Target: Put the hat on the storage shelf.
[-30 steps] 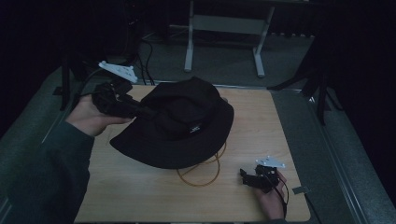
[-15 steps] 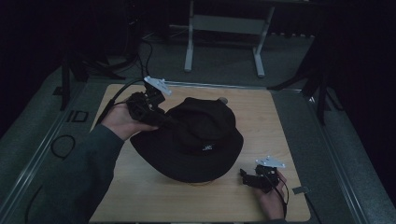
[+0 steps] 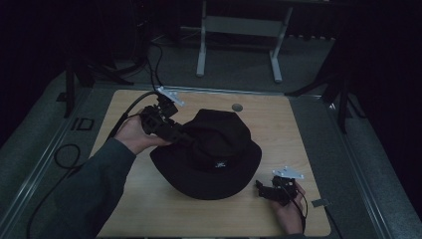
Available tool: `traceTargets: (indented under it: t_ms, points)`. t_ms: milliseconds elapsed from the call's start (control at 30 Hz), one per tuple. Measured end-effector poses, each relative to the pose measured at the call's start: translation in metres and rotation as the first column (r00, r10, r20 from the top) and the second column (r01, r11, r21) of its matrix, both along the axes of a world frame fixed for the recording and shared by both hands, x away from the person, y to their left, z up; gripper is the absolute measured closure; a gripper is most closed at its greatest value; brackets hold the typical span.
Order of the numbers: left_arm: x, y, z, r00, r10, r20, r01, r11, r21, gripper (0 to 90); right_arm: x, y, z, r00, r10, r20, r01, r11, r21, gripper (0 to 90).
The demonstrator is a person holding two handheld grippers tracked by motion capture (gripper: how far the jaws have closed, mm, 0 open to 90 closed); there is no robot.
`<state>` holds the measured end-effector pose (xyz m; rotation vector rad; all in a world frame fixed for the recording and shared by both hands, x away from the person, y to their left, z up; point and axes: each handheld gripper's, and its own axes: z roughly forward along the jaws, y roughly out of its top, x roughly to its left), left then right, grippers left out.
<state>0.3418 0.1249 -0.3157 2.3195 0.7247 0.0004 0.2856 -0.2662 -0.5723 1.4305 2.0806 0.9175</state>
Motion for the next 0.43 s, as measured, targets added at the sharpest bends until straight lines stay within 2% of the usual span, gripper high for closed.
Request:
traceTargets:
  t_ms: [33, 133, 300, 433]
  points:
    - [-0.001, 0.003, 0.002, 0.9999, 0.008, 0.007, -0.008, 0.9999, -0.01, 38.7, 0.0, 0.0, 0.0, 1.0, 0.0, 0.0, 0.0, 1.0, 0.0, 14.6]
    - [-0.003, 0.014, 0.008, 0.9991, 0.033, 0.025, -0.032, 0.9985, -0.045, 33.3, 0.0, 0.0, 0.0, 1.0, 0.0, 0.0, 0.0, 1.0, 0.0, 14.6]
    - [-0.004, 0.032, 0.014, 0.9951, 0.087, 0.047, -0.084, 0.9944, -0.064, 30.8, 0.0, 0.0, 0.0, 1.0, 0.0, 0.0, 0.0, 1.0, 0.0, 14.6]
    - [-0.006, 0.045, 0.015, 0.9868, 0.147, 0.069, -0.143, 0.9879, -0.06, 32.3, 0.0, 0.0, 0.0, 1.0, 0.001, -0.002, -0.001, 1.0, -0.001, 14.6]
